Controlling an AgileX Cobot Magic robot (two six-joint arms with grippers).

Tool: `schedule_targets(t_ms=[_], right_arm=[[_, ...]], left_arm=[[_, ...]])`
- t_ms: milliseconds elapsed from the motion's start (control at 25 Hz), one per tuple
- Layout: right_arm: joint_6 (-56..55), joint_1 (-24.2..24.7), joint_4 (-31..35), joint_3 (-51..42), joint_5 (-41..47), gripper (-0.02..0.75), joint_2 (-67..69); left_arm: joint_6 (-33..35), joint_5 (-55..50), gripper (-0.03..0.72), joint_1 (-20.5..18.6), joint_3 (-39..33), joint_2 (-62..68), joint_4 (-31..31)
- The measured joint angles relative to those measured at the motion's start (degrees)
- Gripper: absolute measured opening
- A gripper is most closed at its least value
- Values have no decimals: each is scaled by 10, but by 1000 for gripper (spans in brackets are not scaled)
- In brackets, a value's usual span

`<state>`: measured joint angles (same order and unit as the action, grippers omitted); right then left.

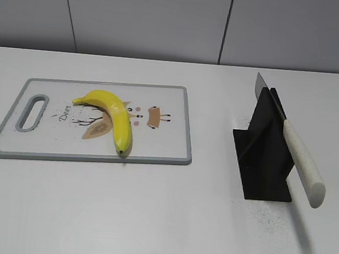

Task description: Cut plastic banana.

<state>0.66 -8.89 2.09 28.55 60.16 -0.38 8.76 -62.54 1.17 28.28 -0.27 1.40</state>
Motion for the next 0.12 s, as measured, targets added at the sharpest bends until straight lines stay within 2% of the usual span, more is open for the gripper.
schedule_targets(t_ms=[120], right_arm=[[0,0,0,0,0,567,0]], left_arm=[[0,0,490,0,0,0,0]])
